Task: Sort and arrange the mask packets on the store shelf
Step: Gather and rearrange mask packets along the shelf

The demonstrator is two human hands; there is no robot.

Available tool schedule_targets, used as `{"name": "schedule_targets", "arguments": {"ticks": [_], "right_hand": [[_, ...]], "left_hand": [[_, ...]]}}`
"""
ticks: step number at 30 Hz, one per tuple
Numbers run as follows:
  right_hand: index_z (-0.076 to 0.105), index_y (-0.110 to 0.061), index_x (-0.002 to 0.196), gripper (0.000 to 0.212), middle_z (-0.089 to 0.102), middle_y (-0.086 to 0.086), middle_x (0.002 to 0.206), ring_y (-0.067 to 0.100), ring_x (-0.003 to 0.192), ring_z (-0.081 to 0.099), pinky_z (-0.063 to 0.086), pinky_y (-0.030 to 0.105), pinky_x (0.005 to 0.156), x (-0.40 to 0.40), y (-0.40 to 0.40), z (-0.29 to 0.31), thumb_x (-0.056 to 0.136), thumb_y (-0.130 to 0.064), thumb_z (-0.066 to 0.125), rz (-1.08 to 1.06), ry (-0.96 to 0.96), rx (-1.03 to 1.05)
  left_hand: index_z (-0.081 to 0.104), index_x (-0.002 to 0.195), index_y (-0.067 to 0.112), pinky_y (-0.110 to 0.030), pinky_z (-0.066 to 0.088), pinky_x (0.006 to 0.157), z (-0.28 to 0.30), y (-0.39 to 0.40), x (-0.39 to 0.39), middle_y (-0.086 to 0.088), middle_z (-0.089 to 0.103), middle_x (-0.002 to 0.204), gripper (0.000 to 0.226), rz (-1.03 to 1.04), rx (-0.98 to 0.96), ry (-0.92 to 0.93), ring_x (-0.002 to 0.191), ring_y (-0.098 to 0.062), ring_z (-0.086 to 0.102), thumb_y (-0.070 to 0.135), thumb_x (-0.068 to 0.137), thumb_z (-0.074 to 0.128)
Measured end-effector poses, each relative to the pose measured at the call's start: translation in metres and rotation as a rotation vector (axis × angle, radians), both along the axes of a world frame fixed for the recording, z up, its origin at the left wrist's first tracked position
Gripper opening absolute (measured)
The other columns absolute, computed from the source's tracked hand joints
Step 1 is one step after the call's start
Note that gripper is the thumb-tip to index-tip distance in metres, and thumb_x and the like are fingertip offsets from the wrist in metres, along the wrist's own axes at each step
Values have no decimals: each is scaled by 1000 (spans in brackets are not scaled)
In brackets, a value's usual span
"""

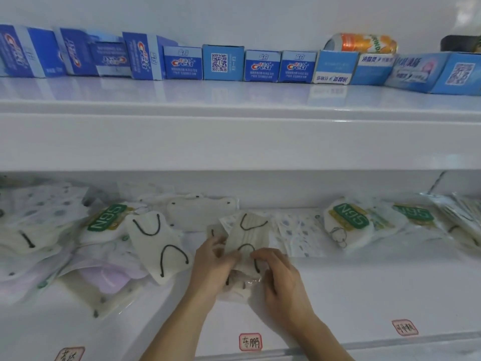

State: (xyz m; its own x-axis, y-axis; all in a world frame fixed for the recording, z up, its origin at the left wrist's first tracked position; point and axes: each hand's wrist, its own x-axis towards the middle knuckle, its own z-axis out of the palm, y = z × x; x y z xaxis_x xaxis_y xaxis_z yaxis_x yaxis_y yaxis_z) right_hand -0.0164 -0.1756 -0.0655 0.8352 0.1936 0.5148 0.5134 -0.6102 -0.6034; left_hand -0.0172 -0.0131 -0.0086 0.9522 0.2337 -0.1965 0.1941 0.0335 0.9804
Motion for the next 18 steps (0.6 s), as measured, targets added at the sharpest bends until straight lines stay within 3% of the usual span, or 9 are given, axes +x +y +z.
{"name": "schedule_targets", "arguments": {"ticks": [3, 6, 8, 10, 11, 12, 14, 16, 18], "right_hand": [[60, -23, 125, 48, 60, -10, 122, -2, 106, 57, 38, 2, 88, 0, -2, 0, 85, 1, 54, -51, 47, 25], [55, -22, 128, 35, 59, -7, 120, -3, 100, 55, 36, 0, 81, 2, -2, -3, 94, -14, 60, -107, 144, 38], [55, -21, 119, 26, 60, -3, 115, 10, 92, 60, 42, 13, 74, 2, 1, -5, 94, -19, 61, -111, 144, -23], [56, -22, 108, 19, 57, -3, 109, 18, 78, 61, 43, 27, 64, 2, 3, -4, 89, -25, 60, -128, 127, -89], [56, -24, 102, 17, 56, -4, 105, 18, 73, 61, 42, 28, 61, 2, 4, -3, 86, -30, 58, -135, 110, -112], [58, -25, 97, 17, 57, -6, 102, 18, 73, 62, 42, 28, 61, 1, 5, -3, 84, -34, 56, -134, 91, -132], [60, -29, 99, 22, 58, -11, 106, 17, 95, 64, 48, 31, 76, 1, 6, -6, 84, -45, 56, -107, 104, -204], [56, -33, 116, 43, 56, -13, 122, 15, 122, 53, 45, 37, 99, 2, 9, -7, 85, -63, 52, -97, 147, -336], [50, -34, 127, 66, 53, -12, 129, 18, 132, 45, 40, 41, 107, 6, 17, -4, 82, -81, 42, -151, 194, -404]], "left_hand": [[60, 95, -7, -36, 54, 41, -5, 8, -3, -25, 66, 82, 12, 64, -84, -3, 59, -42, 71, -11, 92, 48], [56, 120, 10, -57, 62, 72, -26, 28, 1, -17, 70, 100, 32, 224, -41, -61, 81, -42, 73, 0, 91, 49], [40, 142, 27, -44, 60, 86, -34, 38, -4, -8, 62, 127, 58, 258, 99, -125, 98, -29, 71, 2, 91, 49], [28, 151, 40, -22, 56, 79, -36, 40, -12, 10, 54, 134, 74, 266, 202, -182, 91, -10, 69, -6, 97, 44], [35, 147, 45, -24, 58, 80, -42, 42, -14, 22, 54, 129, 74, 263, 231, -204, 87, -8, 69, -9, 97, 41], [48, 136, 48, -36, 61, 83, -48, 44, -16, 30, 57, 119, 71, 261, 260, -222, 84, -14, 70, -10, 97, 38], [67, 109, 38, -55, 61, 80, -56, 46, -16, 27, 66, 98, 59, 259, 267, -228, 76, -27, 71, -11, 97, 36], [69, 101, 32, -53, 62, 77, -55, 44, -17, 28, 68, 95, 52, 270, 304, -200, 73, -26, 72, -10, 98, 38], [67, 99, 35, -51, 62, 71, -53, 40, -18, 25, 70, 89, 51, 243, 377, -201, 63, -27, 69, -8, 97, 40]]}}
